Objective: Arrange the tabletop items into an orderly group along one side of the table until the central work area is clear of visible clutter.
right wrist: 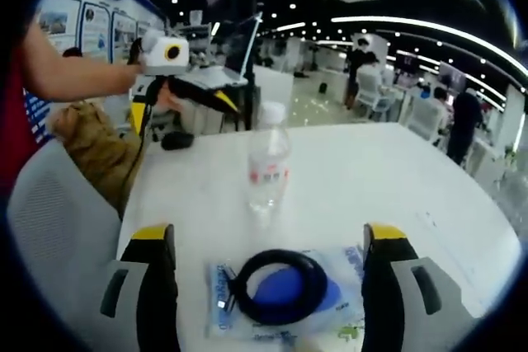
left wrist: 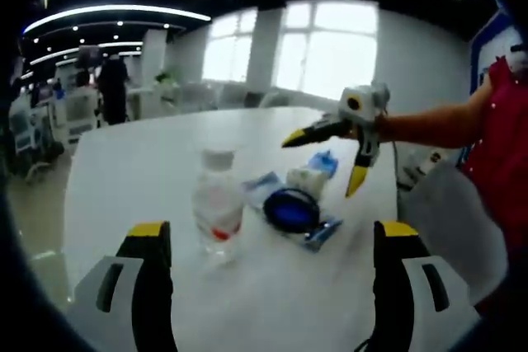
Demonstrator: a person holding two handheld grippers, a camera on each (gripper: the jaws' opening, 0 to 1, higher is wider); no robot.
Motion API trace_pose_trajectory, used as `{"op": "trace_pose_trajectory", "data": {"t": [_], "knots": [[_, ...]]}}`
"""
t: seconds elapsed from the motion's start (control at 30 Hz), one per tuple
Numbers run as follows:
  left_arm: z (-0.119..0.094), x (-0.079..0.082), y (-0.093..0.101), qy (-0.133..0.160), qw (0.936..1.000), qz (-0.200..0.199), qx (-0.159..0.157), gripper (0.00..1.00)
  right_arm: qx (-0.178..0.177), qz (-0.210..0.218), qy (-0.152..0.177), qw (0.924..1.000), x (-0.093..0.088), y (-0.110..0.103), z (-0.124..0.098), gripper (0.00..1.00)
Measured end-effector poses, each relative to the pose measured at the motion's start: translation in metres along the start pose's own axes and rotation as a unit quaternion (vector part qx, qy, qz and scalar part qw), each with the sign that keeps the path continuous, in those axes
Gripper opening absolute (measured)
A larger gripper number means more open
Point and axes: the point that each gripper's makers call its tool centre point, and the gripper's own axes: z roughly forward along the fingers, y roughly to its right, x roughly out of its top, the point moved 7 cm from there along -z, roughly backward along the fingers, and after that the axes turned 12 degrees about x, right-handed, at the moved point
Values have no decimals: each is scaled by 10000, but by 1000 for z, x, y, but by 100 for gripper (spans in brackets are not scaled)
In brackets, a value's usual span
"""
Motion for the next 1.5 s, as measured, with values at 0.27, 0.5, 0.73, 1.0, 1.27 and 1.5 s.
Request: {"op": "trace_pose_trajectory", "data": {"t": [0.27, 0.5, 0.73, 1.0, 1.27, 1.5], "knots": [[-7, -3, 25, 114, 9999, -23, -56, 99, -199, 78, 22, 9998, -16, -19, -29, 92], [-6, -4, 47, 141, 9997, -28, -184, 99, -401, 263, 5, 9989, -34, -29, -52, 91], [-2, -5, 67, 180, 9993, -26, -326, 99, -594, 390, -16, 9975, -48, -34, -72, 90], [4, -8, 84, 175, 9988, -41, -464, 99, -863, 590, -42, 9945, -69, -36, -91, 90], [11, -8, 96, 111, 9983, -9, -581, 98, -1170, 898, -93, 9890, -91, -25, -99, 87], [18, -8, 99, 44, 9980, -1, -638, 96, -1356, 1078, -164, 9847, -103, -12, -99, 81]]}}
